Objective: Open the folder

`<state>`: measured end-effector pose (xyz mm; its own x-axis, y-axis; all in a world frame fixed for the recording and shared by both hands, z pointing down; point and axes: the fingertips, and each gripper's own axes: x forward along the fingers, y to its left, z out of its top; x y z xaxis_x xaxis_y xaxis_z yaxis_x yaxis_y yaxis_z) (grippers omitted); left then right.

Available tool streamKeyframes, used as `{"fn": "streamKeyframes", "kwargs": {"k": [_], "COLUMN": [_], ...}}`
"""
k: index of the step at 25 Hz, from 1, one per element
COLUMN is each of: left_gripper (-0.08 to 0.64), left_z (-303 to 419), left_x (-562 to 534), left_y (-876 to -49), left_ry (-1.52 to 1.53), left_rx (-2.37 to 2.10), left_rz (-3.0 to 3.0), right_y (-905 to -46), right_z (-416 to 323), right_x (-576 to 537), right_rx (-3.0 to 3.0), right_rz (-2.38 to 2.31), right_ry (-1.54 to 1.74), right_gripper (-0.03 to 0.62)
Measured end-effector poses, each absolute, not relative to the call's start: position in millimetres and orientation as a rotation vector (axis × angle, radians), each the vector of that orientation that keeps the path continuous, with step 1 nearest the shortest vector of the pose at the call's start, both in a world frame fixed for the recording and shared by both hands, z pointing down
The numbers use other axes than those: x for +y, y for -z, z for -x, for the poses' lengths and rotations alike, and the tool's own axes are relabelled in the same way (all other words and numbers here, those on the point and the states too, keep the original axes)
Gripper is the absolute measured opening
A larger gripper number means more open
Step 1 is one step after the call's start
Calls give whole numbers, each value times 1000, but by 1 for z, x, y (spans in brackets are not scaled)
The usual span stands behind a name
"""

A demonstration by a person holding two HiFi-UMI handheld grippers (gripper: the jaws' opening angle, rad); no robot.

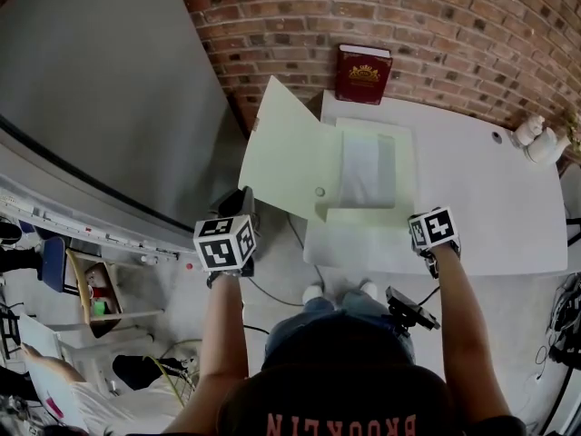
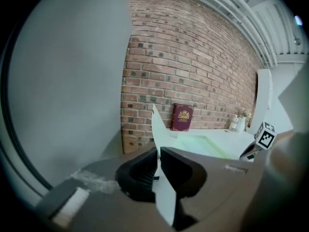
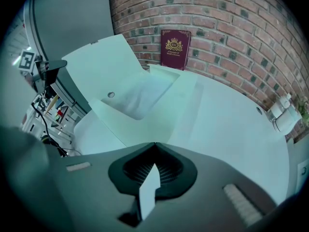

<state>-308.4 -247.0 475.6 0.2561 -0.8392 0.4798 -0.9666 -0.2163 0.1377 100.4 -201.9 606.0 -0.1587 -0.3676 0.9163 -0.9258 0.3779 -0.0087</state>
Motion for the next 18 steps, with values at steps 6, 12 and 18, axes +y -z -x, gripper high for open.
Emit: {"fn": "streamKeyframes", "kwargs": {"k": [6, 12, 18], "left_gripper": [34, 64, 106], "left_z": [332, 350, 363], "left_x": [-251, -253, -256], "left_y": [-499, -521, -537], "left_ry": [-481, -559, -662], "left_rx": [-1663, -1687, -1712], "left_rz": [-2024, -1939, -1910], "right_y": [-607, -607, -606], "right_z": [-100, -100, -100], "right_x": [-201, -201, -201], "right_rx": [-1714, -1689, -1681], "right_rz": [-1163, -1149, -1160], "right_ry": [-773, -763, -770], "right_gripper": [2, 2, 2]}}
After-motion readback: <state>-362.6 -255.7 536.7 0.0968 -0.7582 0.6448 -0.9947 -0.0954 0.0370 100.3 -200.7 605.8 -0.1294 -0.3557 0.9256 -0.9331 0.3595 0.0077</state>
